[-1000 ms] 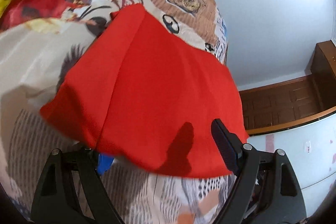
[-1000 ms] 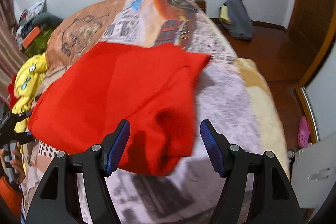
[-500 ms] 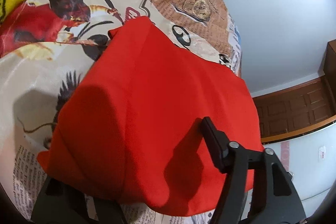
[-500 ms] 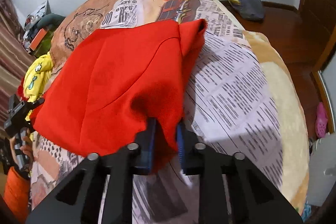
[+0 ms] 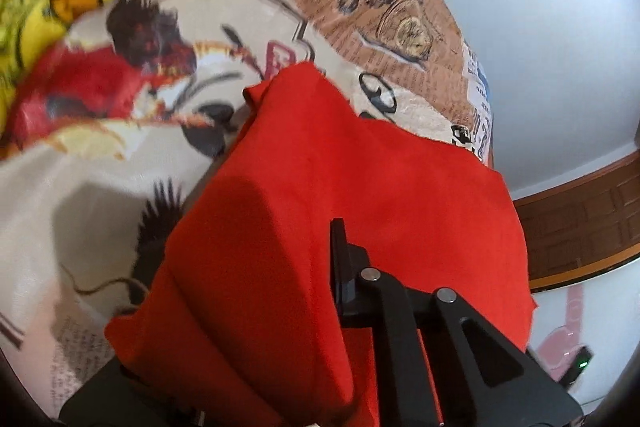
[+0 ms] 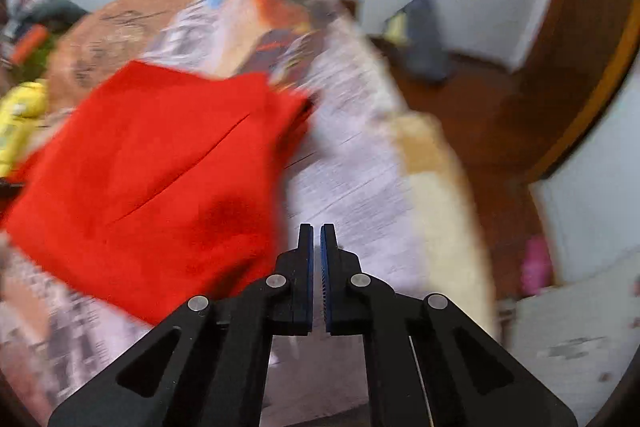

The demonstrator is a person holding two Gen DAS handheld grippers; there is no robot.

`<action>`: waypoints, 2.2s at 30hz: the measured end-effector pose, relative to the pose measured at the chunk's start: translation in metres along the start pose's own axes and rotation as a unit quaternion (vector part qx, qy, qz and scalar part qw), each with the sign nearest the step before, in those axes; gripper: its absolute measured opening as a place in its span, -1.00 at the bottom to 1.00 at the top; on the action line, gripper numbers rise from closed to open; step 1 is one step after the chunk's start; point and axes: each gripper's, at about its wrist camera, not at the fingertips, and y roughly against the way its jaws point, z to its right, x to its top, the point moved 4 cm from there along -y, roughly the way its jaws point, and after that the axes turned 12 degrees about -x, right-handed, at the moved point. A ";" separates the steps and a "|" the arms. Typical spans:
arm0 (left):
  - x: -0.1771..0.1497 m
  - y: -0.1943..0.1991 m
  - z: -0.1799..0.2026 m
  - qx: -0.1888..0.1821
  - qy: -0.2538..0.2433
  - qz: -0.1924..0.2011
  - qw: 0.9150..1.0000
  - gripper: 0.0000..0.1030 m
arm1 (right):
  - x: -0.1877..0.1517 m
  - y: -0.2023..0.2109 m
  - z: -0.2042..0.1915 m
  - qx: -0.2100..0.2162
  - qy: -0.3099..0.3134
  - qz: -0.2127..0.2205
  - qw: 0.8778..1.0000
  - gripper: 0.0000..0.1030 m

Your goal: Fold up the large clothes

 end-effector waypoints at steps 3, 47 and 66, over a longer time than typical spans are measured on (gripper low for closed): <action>0.005 0.009 0.012 0.000 -0.020 0.009 1.000 -0.85 | 0.014 0.018 0.006 0.024 -0.021 0.016 0.999 -0.93; -0.112 -0.031 0.315 -0.084 -0.334 -0.058 0.937 -0.90 | 0.020 0.060 -0.038 0.183 -0.058 0.007 0.981 0.27; -0.217 -0.065 0.279 -0.079 -0.354 -0.270 0.892 -0.05 | -0.013 0.077 0.017 0.126 -0.051 0.026 0.990 0.27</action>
